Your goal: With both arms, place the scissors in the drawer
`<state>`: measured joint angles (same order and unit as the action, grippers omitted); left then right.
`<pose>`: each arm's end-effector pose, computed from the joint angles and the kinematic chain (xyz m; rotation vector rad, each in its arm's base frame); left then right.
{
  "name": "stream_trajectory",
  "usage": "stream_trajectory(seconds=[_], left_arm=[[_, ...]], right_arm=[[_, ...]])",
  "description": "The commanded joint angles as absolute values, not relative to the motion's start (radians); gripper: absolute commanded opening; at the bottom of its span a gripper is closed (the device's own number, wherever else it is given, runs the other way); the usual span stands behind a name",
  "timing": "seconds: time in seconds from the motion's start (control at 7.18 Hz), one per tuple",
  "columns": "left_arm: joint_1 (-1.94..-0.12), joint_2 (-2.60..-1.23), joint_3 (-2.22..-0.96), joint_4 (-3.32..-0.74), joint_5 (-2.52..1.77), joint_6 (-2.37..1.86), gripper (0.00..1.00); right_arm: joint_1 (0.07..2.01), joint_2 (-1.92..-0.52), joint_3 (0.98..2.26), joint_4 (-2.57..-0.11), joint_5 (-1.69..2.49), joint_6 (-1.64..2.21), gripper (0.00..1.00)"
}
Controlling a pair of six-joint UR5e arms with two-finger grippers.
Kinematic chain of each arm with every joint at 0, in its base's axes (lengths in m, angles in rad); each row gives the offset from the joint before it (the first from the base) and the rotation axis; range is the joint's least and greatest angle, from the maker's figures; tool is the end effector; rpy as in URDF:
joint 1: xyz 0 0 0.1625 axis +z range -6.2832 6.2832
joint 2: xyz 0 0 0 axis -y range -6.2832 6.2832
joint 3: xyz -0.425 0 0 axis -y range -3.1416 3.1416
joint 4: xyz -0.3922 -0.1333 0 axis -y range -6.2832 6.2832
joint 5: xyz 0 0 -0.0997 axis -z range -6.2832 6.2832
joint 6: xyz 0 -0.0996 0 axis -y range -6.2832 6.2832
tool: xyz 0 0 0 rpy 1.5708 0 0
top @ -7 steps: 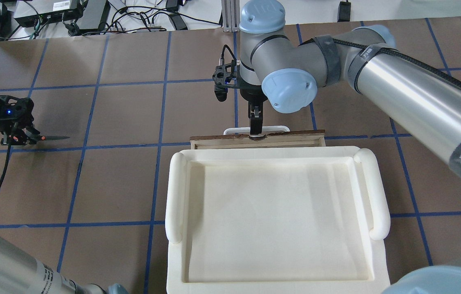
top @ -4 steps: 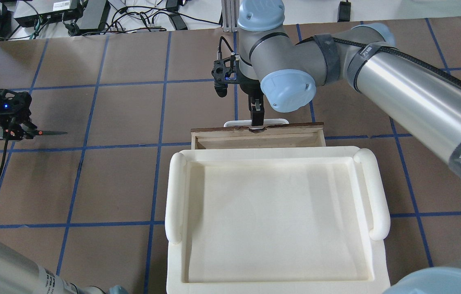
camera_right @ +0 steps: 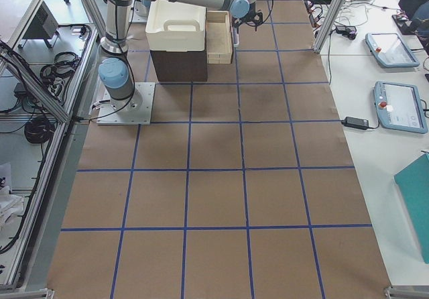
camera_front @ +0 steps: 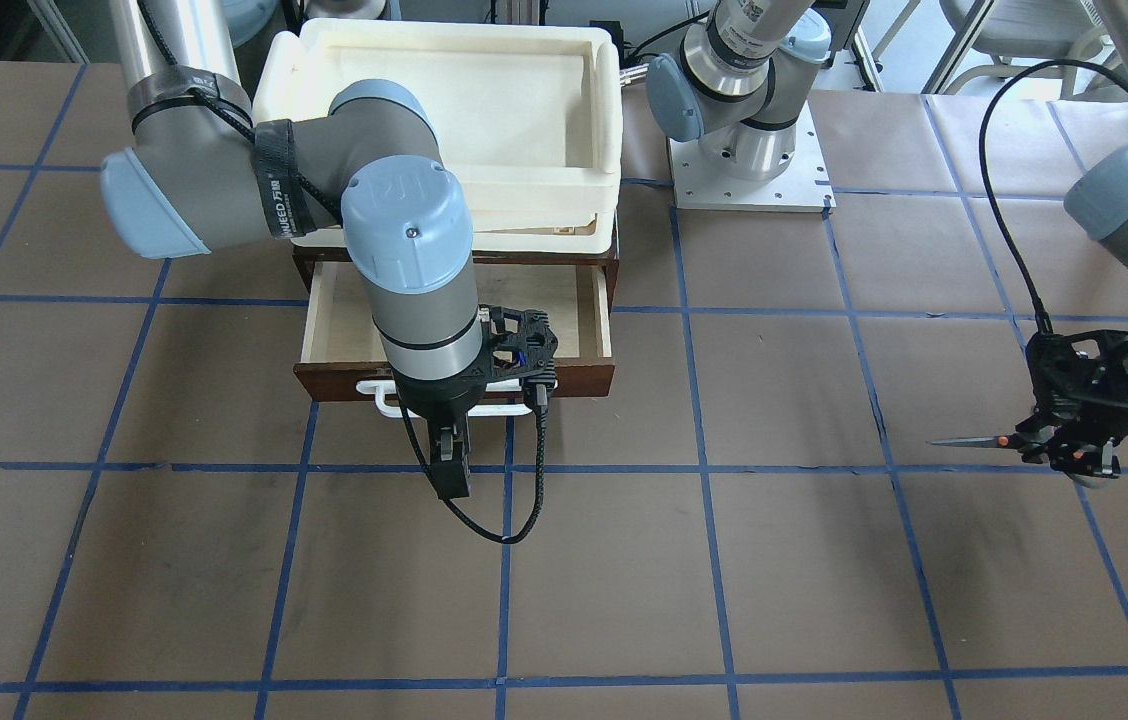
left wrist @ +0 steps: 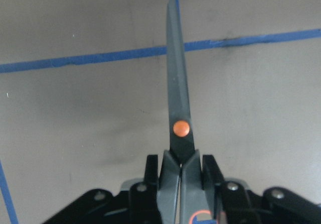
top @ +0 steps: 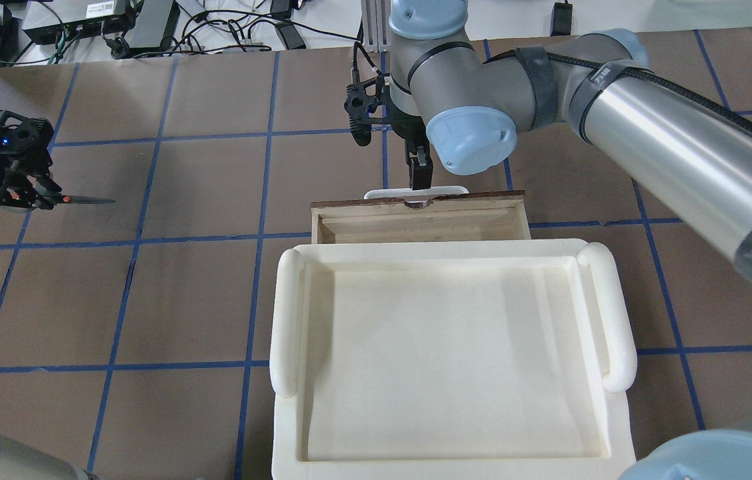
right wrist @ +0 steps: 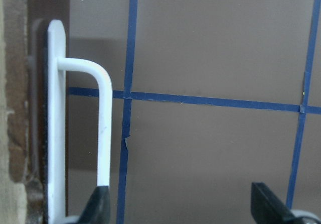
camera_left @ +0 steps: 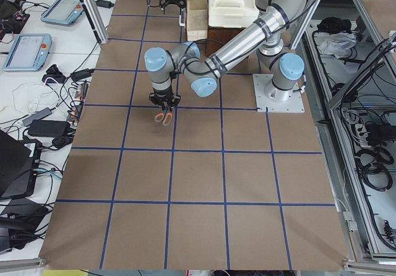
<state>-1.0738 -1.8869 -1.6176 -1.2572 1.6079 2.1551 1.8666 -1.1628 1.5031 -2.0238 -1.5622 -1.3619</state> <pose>0.1690 -0.5834 0.3229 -2.2879 -2.0945 -0.0744 0.3174 -0.5813 0.3340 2.2767 -2.0859 0.1568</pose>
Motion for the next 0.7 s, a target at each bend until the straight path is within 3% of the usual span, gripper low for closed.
stream_trajectory(seconds=[0.0, 0.56], left_arm=[[-1.185, -1.769, -1.548, -1.487, 1.591, 1.963, 0.0], [-1.349, -1.577, -1.552, -1.726, 1.523, 1.586, 0.0]], right_arm=[[1.856, -1.155, 1.485, -2.023, -1.562, -1.362, 1.0], [1.836, -1.106, 1.39, -1.803, -1.523, -1.368, 1.0]])
